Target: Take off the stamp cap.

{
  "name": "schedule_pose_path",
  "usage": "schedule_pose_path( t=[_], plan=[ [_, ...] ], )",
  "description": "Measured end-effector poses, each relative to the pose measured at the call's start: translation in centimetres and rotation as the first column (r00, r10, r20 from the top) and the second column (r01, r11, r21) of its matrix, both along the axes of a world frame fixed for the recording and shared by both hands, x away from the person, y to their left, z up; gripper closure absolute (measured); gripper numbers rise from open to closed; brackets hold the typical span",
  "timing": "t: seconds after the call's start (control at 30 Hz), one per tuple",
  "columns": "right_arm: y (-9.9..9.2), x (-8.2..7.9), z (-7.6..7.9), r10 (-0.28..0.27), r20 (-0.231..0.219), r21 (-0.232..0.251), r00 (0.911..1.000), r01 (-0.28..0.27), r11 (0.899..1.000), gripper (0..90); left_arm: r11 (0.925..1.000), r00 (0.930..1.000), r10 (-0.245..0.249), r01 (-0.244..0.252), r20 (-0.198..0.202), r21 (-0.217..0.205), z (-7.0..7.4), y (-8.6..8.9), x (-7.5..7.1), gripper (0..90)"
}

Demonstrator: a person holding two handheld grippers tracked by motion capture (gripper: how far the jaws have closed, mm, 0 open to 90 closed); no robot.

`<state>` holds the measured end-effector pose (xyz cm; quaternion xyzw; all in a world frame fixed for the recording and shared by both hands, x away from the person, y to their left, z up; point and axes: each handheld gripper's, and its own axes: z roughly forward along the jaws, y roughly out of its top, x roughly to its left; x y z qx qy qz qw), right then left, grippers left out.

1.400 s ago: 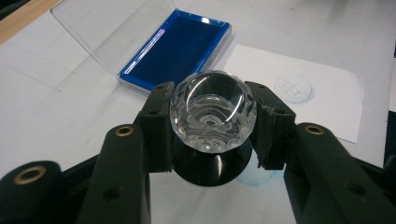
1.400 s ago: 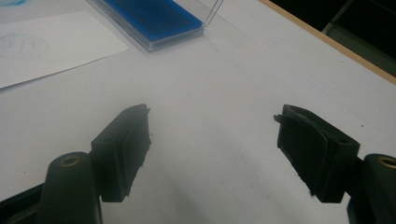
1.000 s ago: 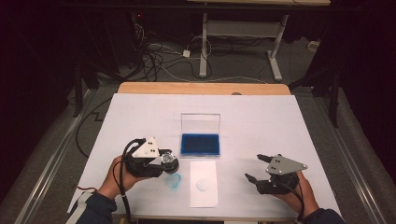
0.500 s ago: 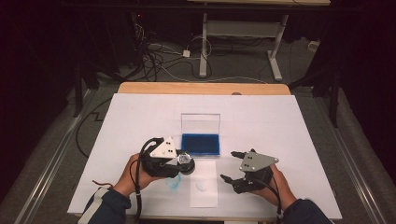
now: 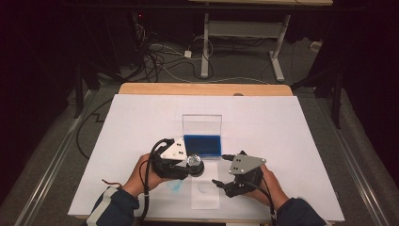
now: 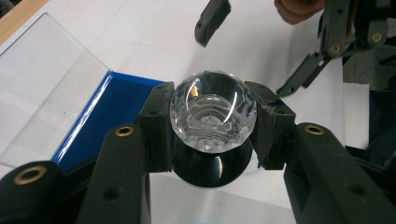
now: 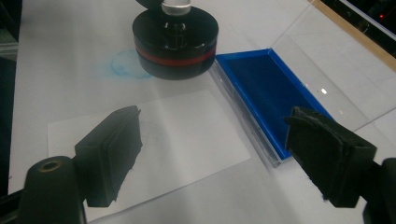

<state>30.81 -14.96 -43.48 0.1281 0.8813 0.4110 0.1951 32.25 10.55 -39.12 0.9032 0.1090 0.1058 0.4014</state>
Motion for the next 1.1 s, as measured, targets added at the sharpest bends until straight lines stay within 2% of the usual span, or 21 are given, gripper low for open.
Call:
schedule_pose_path(
  t=[0.47,0.53,0.77,0.93,1.0,1.1],
  plan=[
    [0.9,0.3,-0.5,-0.017,0.002,0.019,0.9999,0.017,1.0,18.6,0.9993,0.9997,-0.026,0.026,0.003,-0.026,0.2,-1.3,0.0,54.2],
    [1.2,0.4,-0.7,-0.008,-0.017,0.026,0.9998,0.008,1.0,18.8,0.9991,0.9996,-0.027,0.027,0.003,-0.033,0.2,-1.3,-0.1,54.2],
    [2.3,0.4,-1.3,0.009,-0.023,0.016,0.9997,-0.009,1.0,19.3,0.9979,0.9994,-0.035,0.035,0.005,-0.055,0.2,-1.9,-0.1,54.2],
    [2.5,0.5,-1.6,0.006,-0.03,0.029,0.9995,-0.005,1.0,22.2,0.9964,0.9991,-0.041,0.042,0.004,-0.074,0.5,-2.1,-0.1,54.2],
    [2.5,0.4,-1.6,0.005,-0.019,0.04,0.9998,-0.004,0.999,25.6,0.996,0.9991,-0.041,0.042,0.009,-0.079,0.5,-2.2,-0.2,54.2],
    [2.2,0.4,-1.4,-0.001,-0.011,0.069,0.9999,0.002,0.998,28.8,0.9945,0.9989,-0.047,0.046,-0.006,-0.094,0.5,-2.3,-0.2,54.2]
  ],
)
